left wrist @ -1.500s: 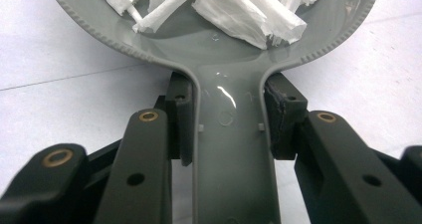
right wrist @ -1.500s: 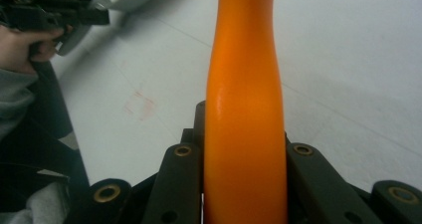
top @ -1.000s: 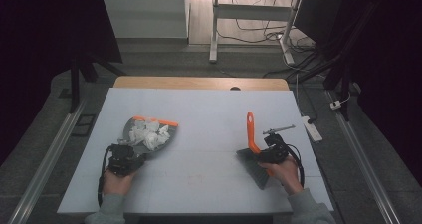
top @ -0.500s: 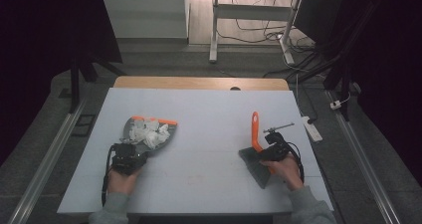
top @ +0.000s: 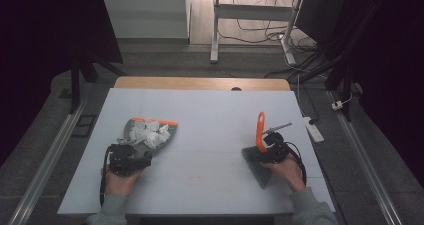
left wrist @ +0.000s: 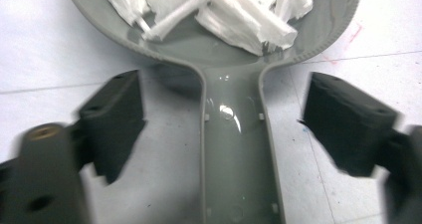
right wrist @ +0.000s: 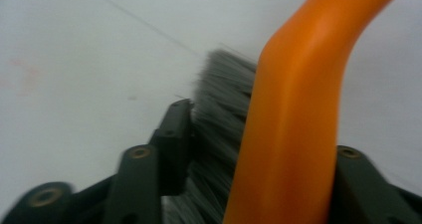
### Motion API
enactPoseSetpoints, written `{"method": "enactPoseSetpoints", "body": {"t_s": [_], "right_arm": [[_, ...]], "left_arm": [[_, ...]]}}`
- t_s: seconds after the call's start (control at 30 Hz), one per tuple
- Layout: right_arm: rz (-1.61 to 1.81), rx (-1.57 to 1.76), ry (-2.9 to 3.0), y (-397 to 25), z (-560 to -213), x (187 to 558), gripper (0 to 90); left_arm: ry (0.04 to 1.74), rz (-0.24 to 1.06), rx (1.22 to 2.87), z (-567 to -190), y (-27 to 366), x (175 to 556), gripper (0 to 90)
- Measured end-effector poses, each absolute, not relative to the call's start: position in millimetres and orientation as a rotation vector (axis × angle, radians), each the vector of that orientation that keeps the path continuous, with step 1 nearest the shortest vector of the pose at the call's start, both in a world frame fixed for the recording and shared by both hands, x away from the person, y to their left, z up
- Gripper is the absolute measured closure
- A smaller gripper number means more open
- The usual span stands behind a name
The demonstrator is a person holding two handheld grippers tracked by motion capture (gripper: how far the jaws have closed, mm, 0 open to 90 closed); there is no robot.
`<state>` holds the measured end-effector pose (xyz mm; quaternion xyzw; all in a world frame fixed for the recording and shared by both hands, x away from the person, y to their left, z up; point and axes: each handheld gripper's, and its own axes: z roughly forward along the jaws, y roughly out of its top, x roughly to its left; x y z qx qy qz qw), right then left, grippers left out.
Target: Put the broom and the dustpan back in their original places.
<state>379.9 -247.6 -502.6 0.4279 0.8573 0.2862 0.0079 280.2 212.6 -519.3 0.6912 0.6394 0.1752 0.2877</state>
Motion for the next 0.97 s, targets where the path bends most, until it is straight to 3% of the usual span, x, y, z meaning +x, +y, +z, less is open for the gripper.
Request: {"method": "enactPoseSetpoints", "body": {"t_s": [0.3, 0.97], "right_arm": [[0.811, 1.372, 2.55, -256, -500, 379, 36.6], [1.138, 1.095, 2.458, -274, -481, 337, 42.5]], "left_arm": [[1.588, 0.527, 1.882, -502, 215, 262, 12.6], [1.275, 0.42, 1.926, -488, 225, 247, 19.0]]}}
